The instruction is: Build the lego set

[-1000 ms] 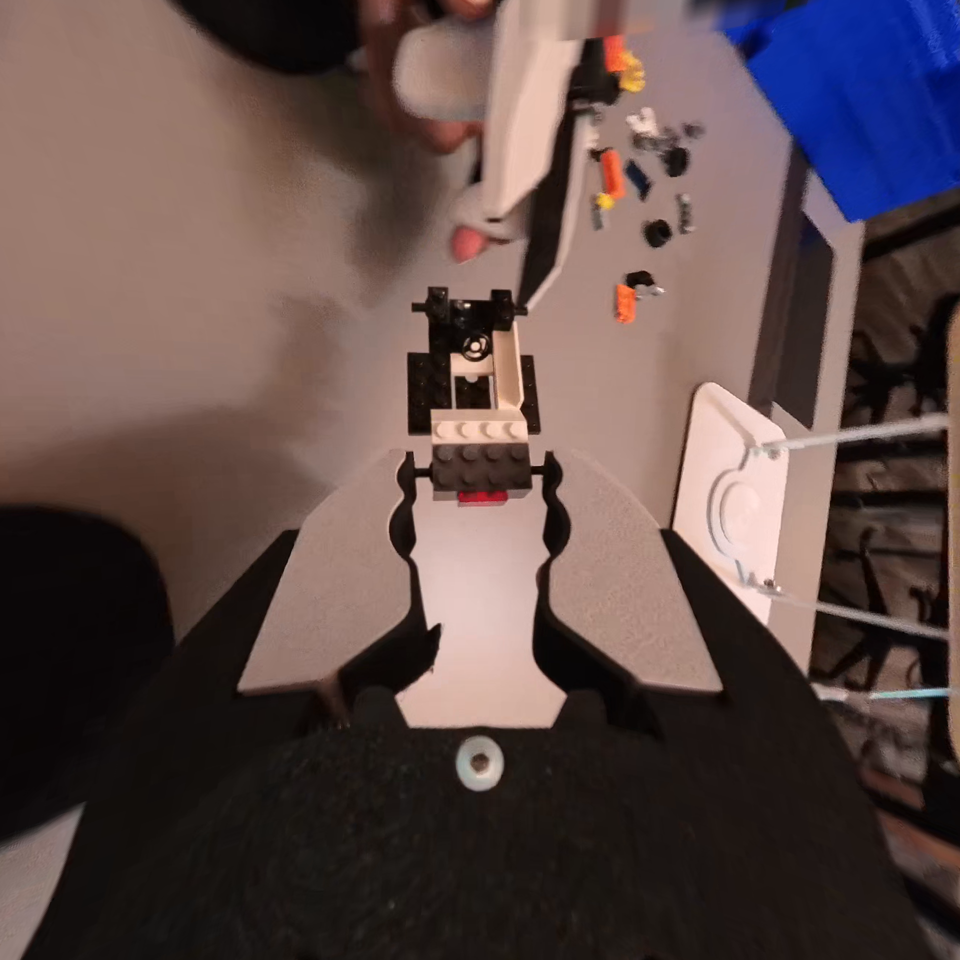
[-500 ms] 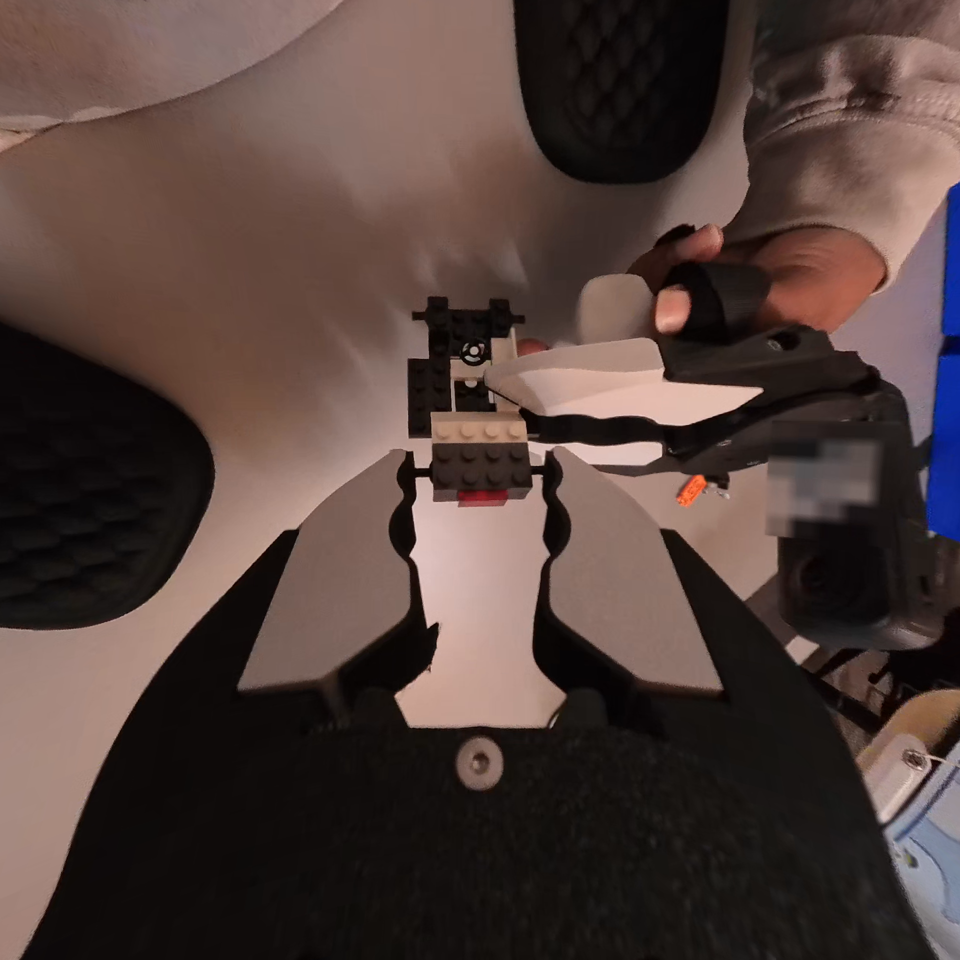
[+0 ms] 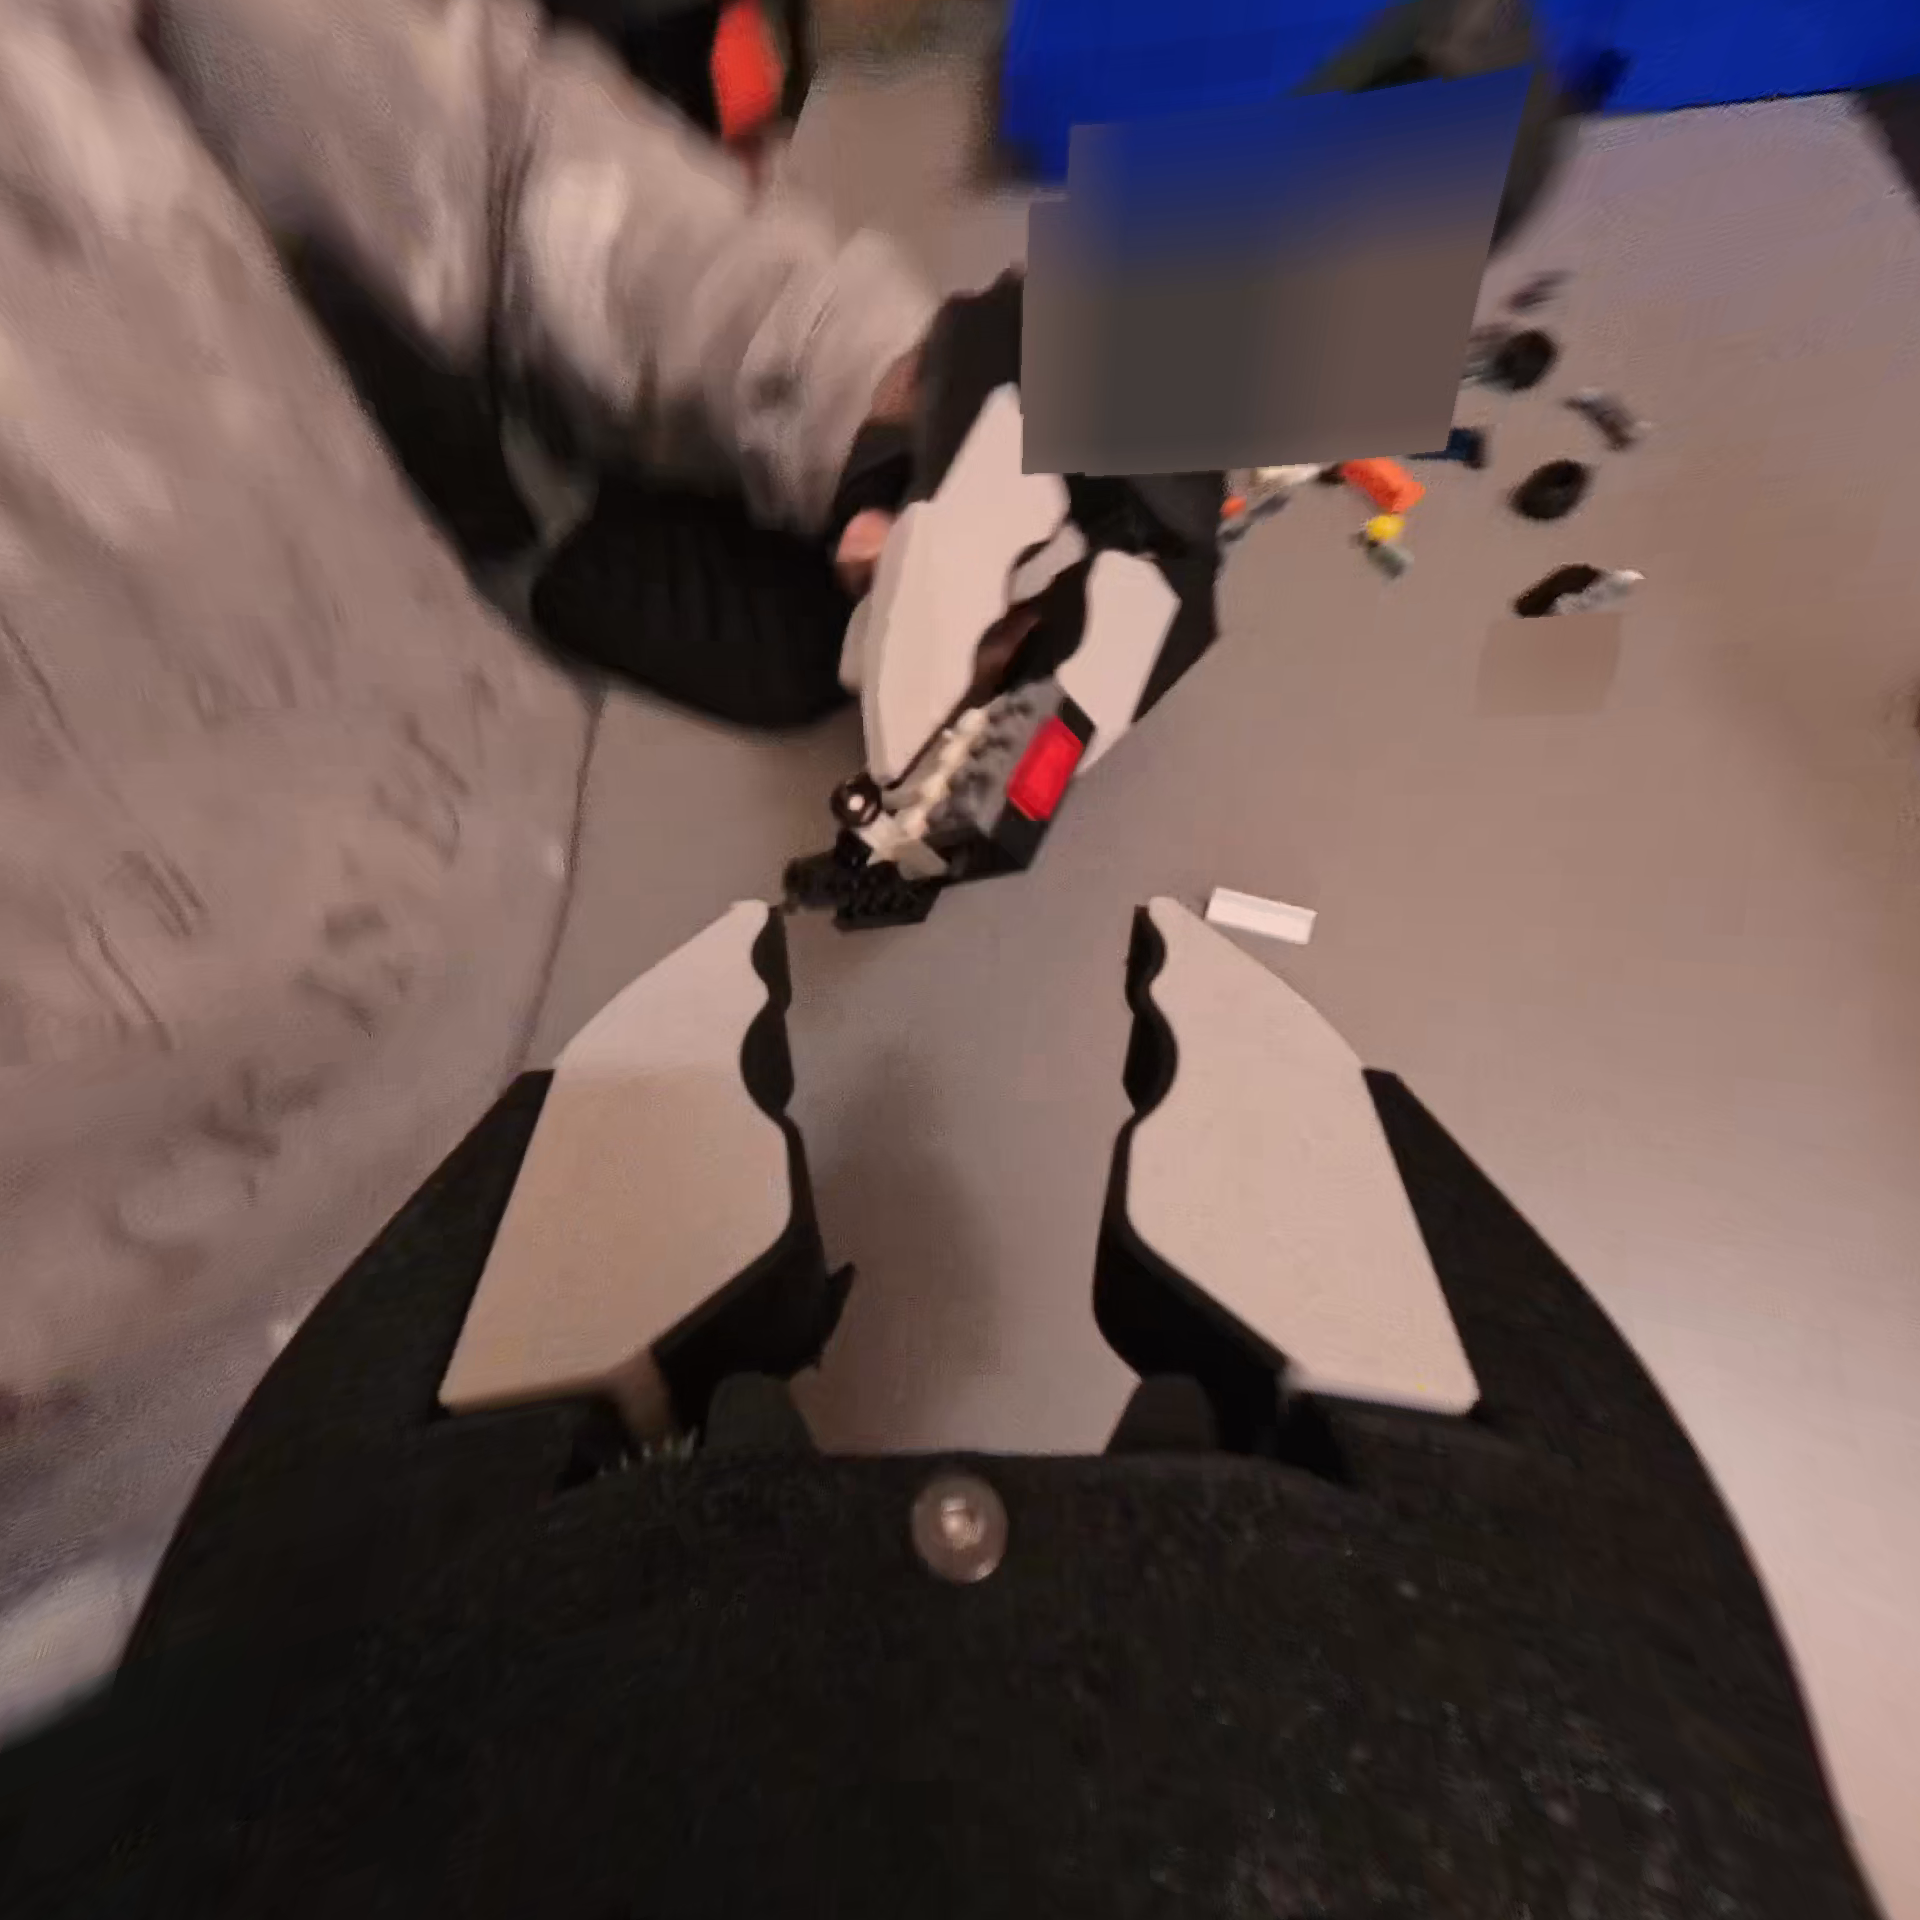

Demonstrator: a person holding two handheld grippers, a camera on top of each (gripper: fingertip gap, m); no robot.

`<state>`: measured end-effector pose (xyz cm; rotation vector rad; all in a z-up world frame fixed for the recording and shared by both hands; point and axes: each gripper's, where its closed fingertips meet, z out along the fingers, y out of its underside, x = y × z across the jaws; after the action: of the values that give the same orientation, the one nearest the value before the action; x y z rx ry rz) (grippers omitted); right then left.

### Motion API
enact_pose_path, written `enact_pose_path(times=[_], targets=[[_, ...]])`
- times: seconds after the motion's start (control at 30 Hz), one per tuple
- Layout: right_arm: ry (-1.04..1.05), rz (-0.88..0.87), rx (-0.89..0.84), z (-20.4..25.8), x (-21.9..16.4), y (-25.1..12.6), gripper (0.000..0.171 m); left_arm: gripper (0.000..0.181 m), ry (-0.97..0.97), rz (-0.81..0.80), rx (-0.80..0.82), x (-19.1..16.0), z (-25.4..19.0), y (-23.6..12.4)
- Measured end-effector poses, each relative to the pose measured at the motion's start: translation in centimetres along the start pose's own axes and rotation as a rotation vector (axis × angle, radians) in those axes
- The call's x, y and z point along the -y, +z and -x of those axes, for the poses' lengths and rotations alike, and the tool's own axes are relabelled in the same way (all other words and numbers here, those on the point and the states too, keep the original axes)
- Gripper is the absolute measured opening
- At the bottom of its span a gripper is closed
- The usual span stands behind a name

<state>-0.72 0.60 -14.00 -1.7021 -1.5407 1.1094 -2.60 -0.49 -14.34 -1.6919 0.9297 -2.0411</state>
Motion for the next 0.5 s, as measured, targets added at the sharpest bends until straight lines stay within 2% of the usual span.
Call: enact_pose_path(times=[0.13,0.23,0.33,0.43,0.5], targets=[[0.349,-0.355,0.012,-0.2,1.2,0.4,0.048,0.014,0.077,-0.082,0.064,1.4,0.4,-0.4],[0.402,-0.445,-0.009,-0.3,1.7,0.7,0.035,0.013,0.117,-0.121,0.075,2.4,0.1,-0.3],[0.384,-0.451,-0.044,-0.8,2.0,0.2,0.005,0.014,0.154,-0.144,0.089,2.8,-0.3,-0.1],[0.351,-0.355,-0.038,-0.7,1.8,0.1,0.005,0.015,0.193,-0.152,0.109,2.7,-0.5,0.0],[0.317,-0.248,0.001,-0.4,1.6,0.1,0.004,0.026,0.212,-0.147,0.089,2.6,-1.1,0.0]])
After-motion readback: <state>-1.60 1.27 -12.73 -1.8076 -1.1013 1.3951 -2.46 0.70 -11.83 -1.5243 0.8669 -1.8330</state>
